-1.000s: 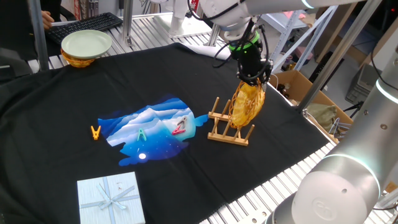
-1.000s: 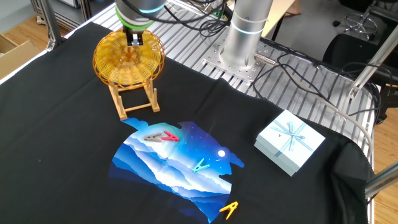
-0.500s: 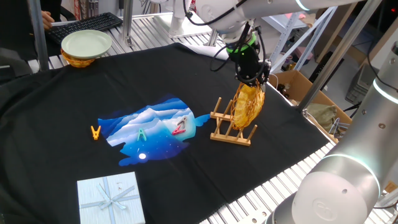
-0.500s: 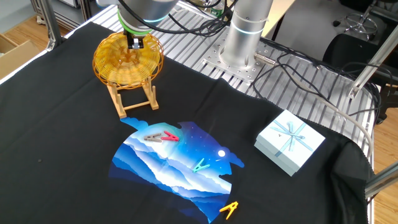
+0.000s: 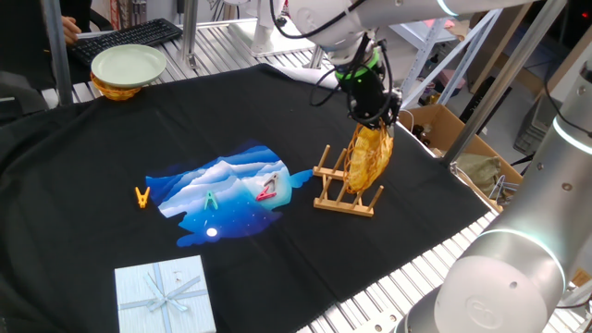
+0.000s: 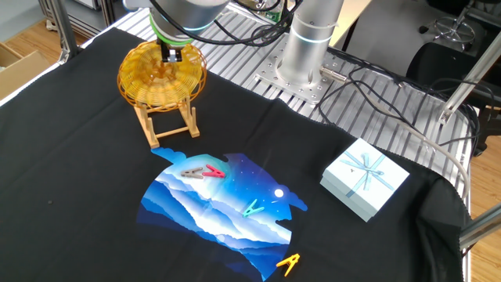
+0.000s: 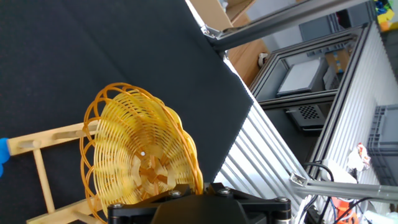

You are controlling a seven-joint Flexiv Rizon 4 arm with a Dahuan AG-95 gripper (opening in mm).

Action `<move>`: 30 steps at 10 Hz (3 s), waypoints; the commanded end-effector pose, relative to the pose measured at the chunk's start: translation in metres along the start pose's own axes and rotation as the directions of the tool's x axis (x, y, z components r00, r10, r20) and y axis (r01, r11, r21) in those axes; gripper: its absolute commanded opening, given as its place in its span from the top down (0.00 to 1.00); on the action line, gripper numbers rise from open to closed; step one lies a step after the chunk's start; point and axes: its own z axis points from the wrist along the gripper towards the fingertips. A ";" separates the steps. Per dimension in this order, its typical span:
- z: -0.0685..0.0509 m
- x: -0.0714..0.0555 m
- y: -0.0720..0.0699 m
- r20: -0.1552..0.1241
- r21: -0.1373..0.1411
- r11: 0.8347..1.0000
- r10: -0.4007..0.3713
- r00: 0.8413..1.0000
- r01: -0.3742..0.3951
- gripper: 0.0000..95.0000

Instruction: Put the dish on the dish rack

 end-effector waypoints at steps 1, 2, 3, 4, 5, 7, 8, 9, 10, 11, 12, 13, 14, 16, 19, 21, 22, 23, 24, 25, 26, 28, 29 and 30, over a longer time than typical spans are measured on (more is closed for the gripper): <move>0.002 0.001 0.001 0.016 0.008 1.000 0.005 1.000 -0.005 1.00; 0.003 0.001 0.002 0.016 0.009 1.000 0.007 1.000 -0.007 1.00; 0.004 0.001 0.003 0.016 0.010 1.000 0.001 1.000 -0.001 1.00; 0.005 0.001 0.005 0.013 0.012 1.000 -0.005 1.000 0.005 1.00; 0.006 0.002 0.006 0.013 0.013 1.000 -0.006 1.000 0.006 1.00; 0.005 0.001 0.006 0.015 0.012 1.000 -0.010 1.000 0.010 1.00; 0.005 0.000 0.007 0.011 0.008 1.000 -0.019 1.000 0.019 1.00; 0.006 0.000 0.008 0.010 0.006 1.000 -0.021 1.000 0.021 1.00; 0.007 0.000 0.008 0.005 -0.002 1.000 -0.020 1.000 0.020 1.00; 0.007 0.000 0.008 0.002 -0.005 1.000 -0.017 1.000 0.017 0.80; 0.007 0.000 0.008 0.000 -0.007 1.000 -0.016 1.000 0.016 0.80; 0.007 0.000 0.009 -0.009 -0.019 1.000 0.007 1.000 -0.007 0.80; 0.009 0.001 0.011 -0.029 -0.042 0.999 0.024 0.999 -0.025 0.60; 0.011 0.001 0.014 -0.031 -0.042 0.999 0.029 0.999 -0.030 0.40; 0.014 0.002 0.017 -0.040 -0.051 0.997 0.054 0.998 -0.056 0.40; 0.015 0.002 0.018 -0.115 -0.120 0.989 0.076 0.990 -0.090 0.40; 0.014 0.002 0.018 -0.136 -0.139 0.986 0.077 0.988 -0.096 0.20; 0.014 0.001 0.018 -0.186 -0.181 0.977 0.077 0.980 -0.111 0.20; 0.012 0.001 0.018 -0.205 -0.195 0.974 0.075 0.976 -0.116 0.20; 0.009 0.001 0.019 -0.211 -0.197 0.972 0.082 0.974 -0.125 0.20; 0.008 0.000 0.019 -0.216 -0.200 0.971 0.085 0.973 -0.129 0.20; 0.000 -0.003 0.019 -0.275 -0.237 0.959 0.086 0.958 -0.154 0.20; -0.004 -0.003 0.020 -0.291 -0.245 0.956 0.088 0.953 -0.163 0.20; -0.008 -0.004 0.020 -0.293 -0.245 0.955 0.093 0.952 -0.169 0.20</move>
